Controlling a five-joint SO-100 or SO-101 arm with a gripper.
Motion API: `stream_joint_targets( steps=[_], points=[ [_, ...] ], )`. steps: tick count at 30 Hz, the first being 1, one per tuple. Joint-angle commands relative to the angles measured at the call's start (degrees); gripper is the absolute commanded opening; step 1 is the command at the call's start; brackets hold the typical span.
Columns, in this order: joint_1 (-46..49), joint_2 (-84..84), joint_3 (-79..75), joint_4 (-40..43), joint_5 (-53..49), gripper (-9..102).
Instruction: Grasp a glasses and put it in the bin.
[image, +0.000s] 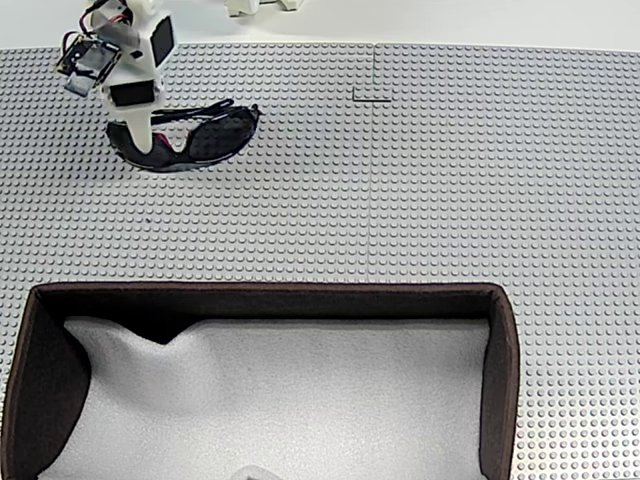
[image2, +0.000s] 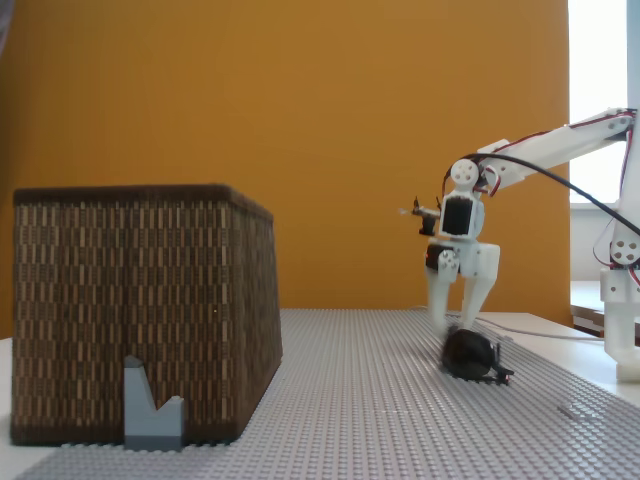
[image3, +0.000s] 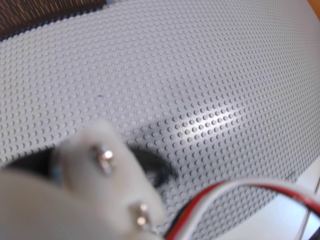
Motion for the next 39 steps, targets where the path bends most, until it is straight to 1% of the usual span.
stream_joint_targets(
  steps=[1, 6, 9, 11, 14, 20, 24, 29, 30, 33, 34, 39],
  points=[
    [1.1, 0.7, 0.0, -0.3, -0.1, -1],
    [-0.7, 3.2, -5.2, -1.1, 2.2, -1],
    [-3.0, 7.5, -11.9, -2.4, 3.9, -1],
    [-4.3, 10.1, -15.4, -4.5, 4.7, -1],
    [-6.4, 14.4, -18.6, -10.1, 5.5, -1],
    [-11.0, 17.5, -28.7, -16.4, 11.5, -1],
    [-13.5, 16.0, -34.1, -24.7, 15.4, -1],
    [-16.9, 10.7, -35.2, -38.4, 15.1, -1],
    [-17.6, 8.3, -35.9, -42.1, 15.2, -1],
    [-19.7, 0.4, -40.7, -48.9, 14.8, -1],
    [-20.3, -3.1, -41.9, -53.3, 14.3, -1],
    [-22.1, -15.3, -50.4, -64.4, 12.6, -1]
  ],
)
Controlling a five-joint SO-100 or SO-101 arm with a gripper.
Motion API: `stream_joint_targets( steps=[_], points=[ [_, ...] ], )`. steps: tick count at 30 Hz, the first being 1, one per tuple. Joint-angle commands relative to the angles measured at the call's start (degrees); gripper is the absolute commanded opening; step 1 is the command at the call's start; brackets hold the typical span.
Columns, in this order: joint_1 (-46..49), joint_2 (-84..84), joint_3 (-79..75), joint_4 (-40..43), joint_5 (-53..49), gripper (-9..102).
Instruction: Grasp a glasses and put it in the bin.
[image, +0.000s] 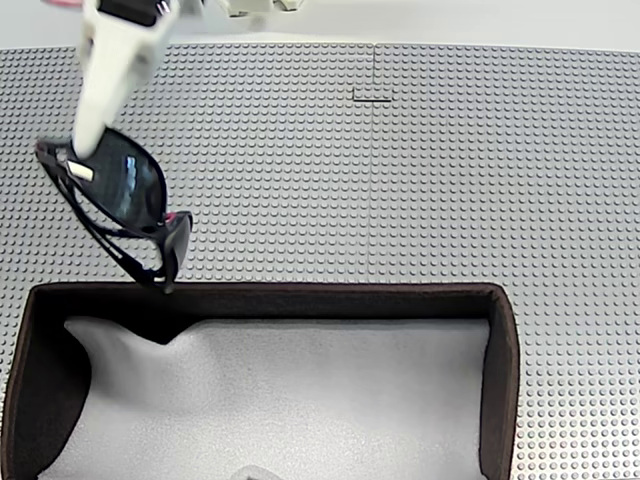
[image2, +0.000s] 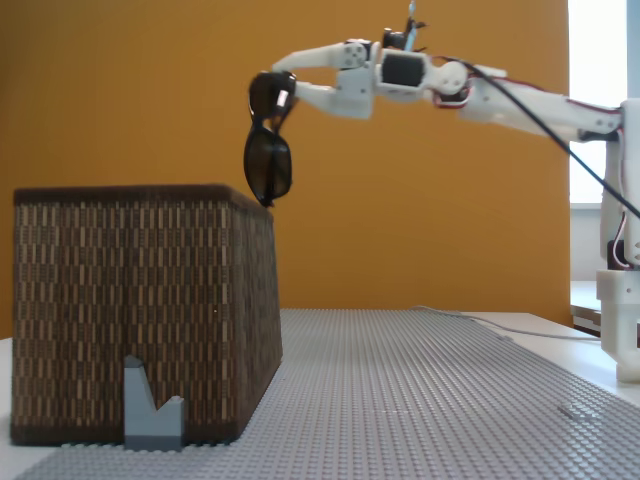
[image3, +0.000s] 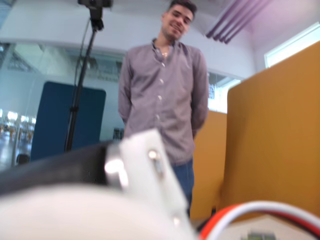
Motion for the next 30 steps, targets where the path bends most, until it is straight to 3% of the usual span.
stream_joint_targets(
  steps=[1, 3, 13, 14, 16, 18, 20, 25, 30],
  points=[
    [-0.3, -5.7, -6.9, -7.5, -2.1, -1],
    [-0.9, -9.8, -9.1, -11.0, -3.7, -1],
    [-0.5, -23.8, -10.2, -13.4, -8.3, 0],
    [-0.4, -24.8, -11.0, -13.7, -8.1, 2],
    [-0.4, -25.4, -12.3, -10.9, -5.8, 32],
    [-0.5, -24.9, -16.2, -1.4, -2.4, 47],
    [-1.1, -24.5, -18.3, 3.9, -2.6, 50],
    [-1.6, -24.7, -20.7, 4.9, -3.2, 55],
    [-1.9, -21.9, -22.9, 12.0, -1.1, 62]
  ],
)
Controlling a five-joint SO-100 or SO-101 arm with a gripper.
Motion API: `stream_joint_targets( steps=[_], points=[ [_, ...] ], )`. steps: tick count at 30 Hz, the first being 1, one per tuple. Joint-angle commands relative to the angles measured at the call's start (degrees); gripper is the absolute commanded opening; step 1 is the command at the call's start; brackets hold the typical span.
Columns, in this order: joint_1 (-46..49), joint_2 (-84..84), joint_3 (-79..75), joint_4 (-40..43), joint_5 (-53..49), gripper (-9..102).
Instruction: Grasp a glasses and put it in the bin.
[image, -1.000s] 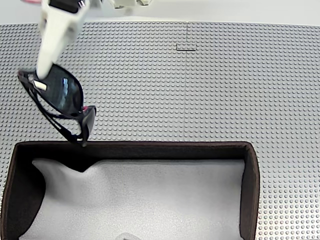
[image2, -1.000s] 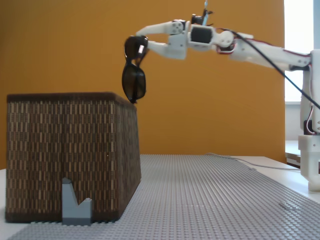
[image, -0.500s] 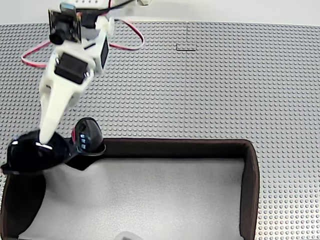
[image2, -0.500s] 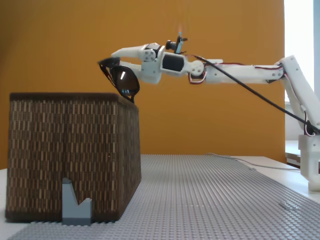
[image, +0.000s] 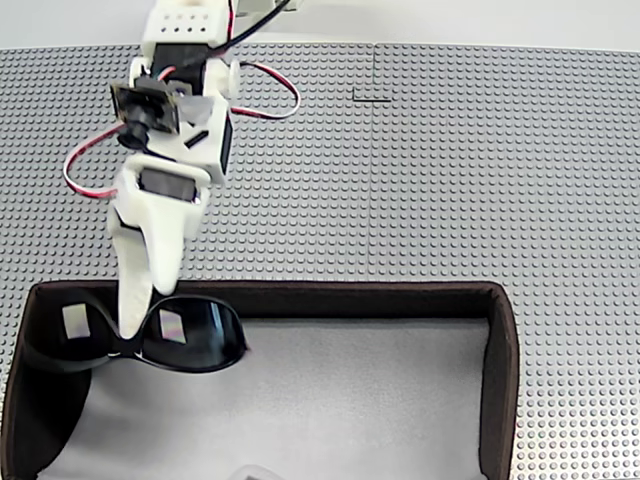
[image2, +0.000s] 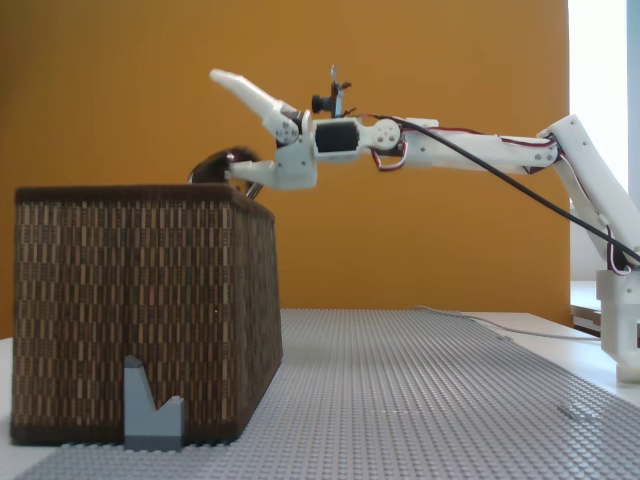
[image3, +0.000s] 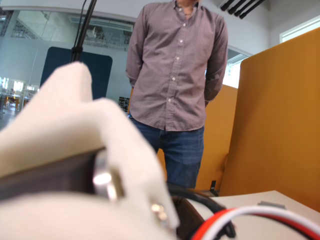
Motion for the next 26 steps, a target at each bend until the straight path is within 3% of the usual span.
stream_joint_targets(
  steps=[1, 4, 6, 7, 12, 16, 21, 22, 24, 26],
  points=[
    [-1.2, 5.1, -3.1, 5.6, 0.4, 63],
    [-1.1, 8.3, -3.2, 9.2, 0.7, 64],
    [-1.4, 10.7, -0.5, 18.3, -5.8, 63],
    [-1.3, 10.8, 0.6, 31.9, -7.3, 63],
    [-0.8, 9.2, 0.7, 58.3, -3.2, 63],
    [-1.2, 9.1, 1.1, 72.2, 1.8, 64],
    [-1.3, 11.3, -0.3, 73.9, 4.8, 64],
    [-1.1, 12.8, -1.0, 71.3, 5.8, 64],
    [1.1, 20.3, -0.9, 55.6, 9.6, 64],
    [1.8, 27.2, -0.4, 49.0, 9.6, 63]
  ],
)
